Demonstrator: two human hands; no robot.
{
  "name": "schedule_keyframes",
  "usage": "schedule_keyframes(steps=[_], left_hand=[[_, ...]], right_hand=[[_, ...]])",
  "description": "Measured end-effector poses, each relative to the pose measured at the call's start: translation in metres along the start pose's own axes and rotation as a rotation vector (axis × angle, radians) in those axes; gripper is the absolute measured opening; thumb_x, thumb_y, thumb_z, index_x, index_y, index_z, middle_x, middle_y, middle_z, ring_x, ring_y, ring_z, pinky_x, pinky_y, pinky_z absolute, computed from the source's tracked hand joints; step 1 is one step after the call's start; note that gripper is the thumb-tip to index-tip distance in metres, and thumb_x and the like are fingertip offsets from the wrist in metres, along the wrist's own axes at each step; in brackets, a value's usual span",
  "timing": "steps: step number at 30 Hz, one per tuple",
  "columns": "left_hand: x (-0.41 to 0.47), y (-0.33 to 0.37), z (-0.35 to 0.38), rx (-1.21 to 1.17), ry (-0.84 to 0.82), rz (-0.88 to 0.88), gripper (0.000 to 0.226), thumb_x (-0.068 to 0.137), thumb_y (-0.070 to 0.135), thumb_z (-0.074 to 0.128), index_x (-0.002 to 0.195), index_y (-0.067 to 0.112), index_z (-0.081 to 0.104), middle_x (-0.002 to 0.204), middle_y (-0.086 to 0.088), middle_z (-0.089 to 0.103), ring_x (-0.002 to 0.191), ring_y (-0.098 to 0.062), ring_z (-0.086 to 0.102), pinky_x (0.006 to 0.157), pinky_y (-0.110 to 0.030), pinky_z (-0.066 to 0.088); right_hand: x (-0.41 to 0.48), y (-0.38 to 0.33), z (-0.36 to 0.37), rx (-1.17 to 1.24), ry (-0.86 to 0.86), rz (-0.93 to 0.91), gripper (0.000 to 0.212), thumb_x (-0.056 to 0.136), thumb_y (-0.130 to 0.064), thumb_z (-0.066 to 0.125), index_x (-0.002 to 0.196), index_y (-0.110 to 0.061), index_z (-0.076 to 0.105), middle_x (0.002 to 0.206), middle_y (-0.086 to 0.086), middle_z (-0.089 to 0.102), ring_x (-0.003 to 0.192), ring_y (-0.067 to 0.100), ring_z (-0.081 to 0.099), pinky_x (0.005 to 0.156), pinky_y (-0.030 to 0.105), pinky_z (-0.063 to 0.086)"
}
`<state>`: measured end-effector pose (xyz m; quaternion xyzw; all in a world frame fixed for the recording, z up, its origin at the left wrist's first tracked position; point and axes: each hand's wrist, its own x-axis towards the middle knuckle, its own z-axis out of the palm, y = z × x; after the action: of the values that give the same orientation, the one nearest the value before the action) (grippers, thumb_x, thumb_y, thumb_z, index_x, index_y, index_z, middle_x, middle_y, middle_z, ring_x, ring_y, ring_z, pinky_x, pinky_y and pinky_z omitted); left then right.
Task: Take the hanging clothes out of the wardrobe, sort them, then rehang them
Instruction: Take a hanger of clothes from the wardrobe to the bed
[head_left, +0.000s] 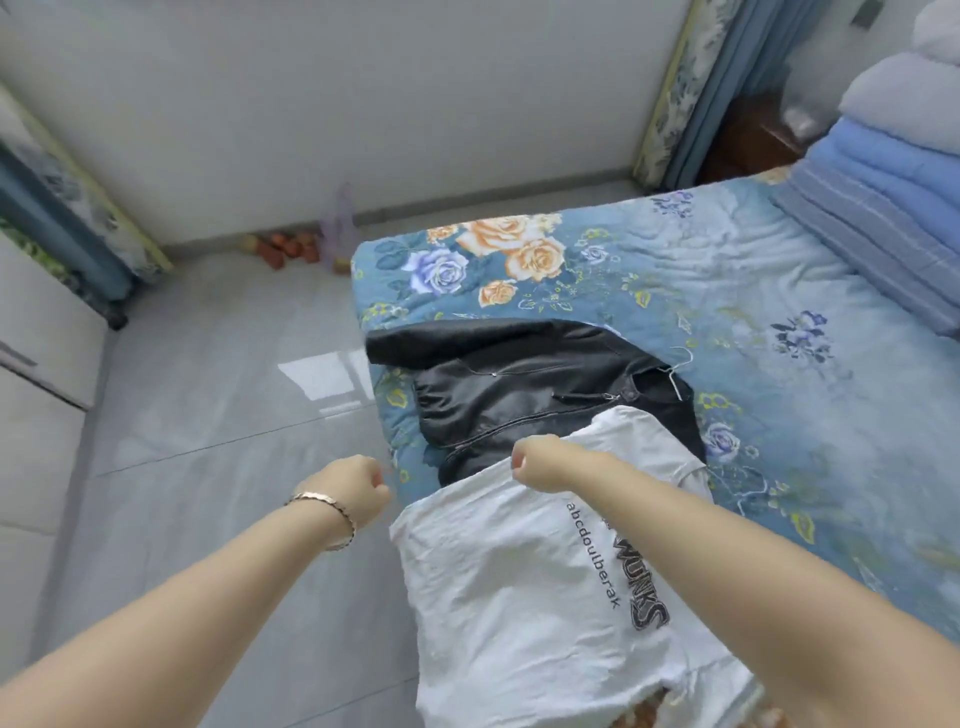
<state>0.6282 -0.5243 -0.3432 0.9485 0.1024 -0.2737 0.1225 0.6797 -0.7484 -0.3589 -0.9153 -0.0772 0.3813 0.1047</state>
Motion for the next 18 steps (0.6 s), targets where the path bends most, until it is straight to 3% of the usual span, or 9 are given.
schedule_keyframes(steps=[2, 3, 5, 8, 12, 14, 18], left_hand=[[-0.017, -0.034, -0.019, -0.024, 0.055, -0.046, 0.011, 0.088, 0.019, 0.042, 0.084, 0.022, 0.052, 0.105, -0.003, 0.064, 0.091, -0.023, 0.057, 0.072, -0.024, 0.040], [-0.027, -0.053, -0.029, -0.039, 0.091, -0.072, 0.012, 0.089, 0.020, 0.042, 0.088, 0.022, 0.054, 0.109, -0.002, 0.064, 0.093, -0.024, 0.057, 0.073, -0.025, 0.040], [-0.050, -0.094, -0.050, -0.065, 0.175, -0.142, 0.018, 0.091, 0.021, 0.041, 0.098, 0.021, 0.058, 0.112, -0.002, 0.063, 0.091, -0.024, 0.056, 0.072, -0.024, 0.037], [-0.093, -0.169, -0.076, -0.103, 0.302, -0.262, 0.021, 0.091, 0.023, 0.040, 0.100, 0.020, 0.059, 0.112, -0.003, 0.063, 0.093, -0.025, 0.058, 0.071, -0.024, 0.037], [-0.173, -0.282, -0.095, -0.157, 0.426, -0.430, 0.025, 0.093, 0.025, 0.037, 0.105, 0.017, 0.058, 0.112, -0.005, 0.063, 0.102, -0.026, 0.059, 0.072, -0.025, 0.037], [-0.223, -0.337, -0.096, -0.184, 0.457, -0.522, 0.025, 0.093, 0.025, 0.036, 0.104, 0.018, 0.058, 0.112, -0.005, 0.064, 0.102, -0.027, 0.059, 0.071, -0.025, 0.036], [-0.335, -0.442, -0.088, -0.229, 0.502, -0.697, 0.018, 0.091, 0.021, 0.039, 0.091, 0.022, 0.056, 0.109, -0.005, 0.064, 0.093, -0.026, 0.060, 0.069, -0.022, 0.035]], right_hand=[[-0.010, -0.060, -0.012, -0.106, 0.016, -0.110, 0.024, 0.091, -0.011, 0.039, 0.073, -0.012, 0.056, 0.078, 0.010, 0.056, 0.085, 0.030, 0.050, 0.066, 0.029, 0.042], [-0.015, -0.091, -0.017, -0.160, 0.025, -0.163, 0.024, 0.091, -0.010, 0.038, 0.071, -0.011, 0.051, 0.076, 0.012, 0.052, 0.081, 0.026, 0.044, 0.066, 0.027, 0.036], [-0.030, -0.156, -0.024, -0.269, 0.048, -0.277, 0.020, 0.093, -0.008, 0.037, 0.089, -0.007, 0.057, 0.099, 0.021, 0.059, 0.084, 0.025, 0.044, 0.071, 0.026, 0.035], [-0.049, -0.255, -0.019, -0.354, 0.124, -0.416, 0.029, 0.094, -0.012, 0.039, 0.113, -0.005, 0.059, 0.122, 0.015, 0.059, 0.106, 0.032, 0.057, 0.086, 0.031, 0.046], [-0.086, -0.396, 0.008, -0.483, 0.170, -0.586, 0.033, 0.095, -0.014, 0.034, 0.118, -0.010, 0.058, 0.123, 0.012, 0.057, 0.111, 0.032, 0.056, 0.092, 0.034, 0.047], [-0.113, -0.465, 0.030, -0.540, 0.152, -0.698, 0.032, 0.097, -0.014, 0.034, 0.119, -0.007, 0.056, 0.122, 0.012, 0.057, 0.109, 0.032, 0.056, 0.088, 0.033, 0.047], [-0.182, -0.596, 0.090, -0.603, 0.128, -0.919, 0.033, 0.098, -0.016, 0.034, 0.121, -0.005, 0.055, 0.120, 0.013, 0.058, 0.107, 0.031, 0.056, 0.087, 0.034, 0.046]])
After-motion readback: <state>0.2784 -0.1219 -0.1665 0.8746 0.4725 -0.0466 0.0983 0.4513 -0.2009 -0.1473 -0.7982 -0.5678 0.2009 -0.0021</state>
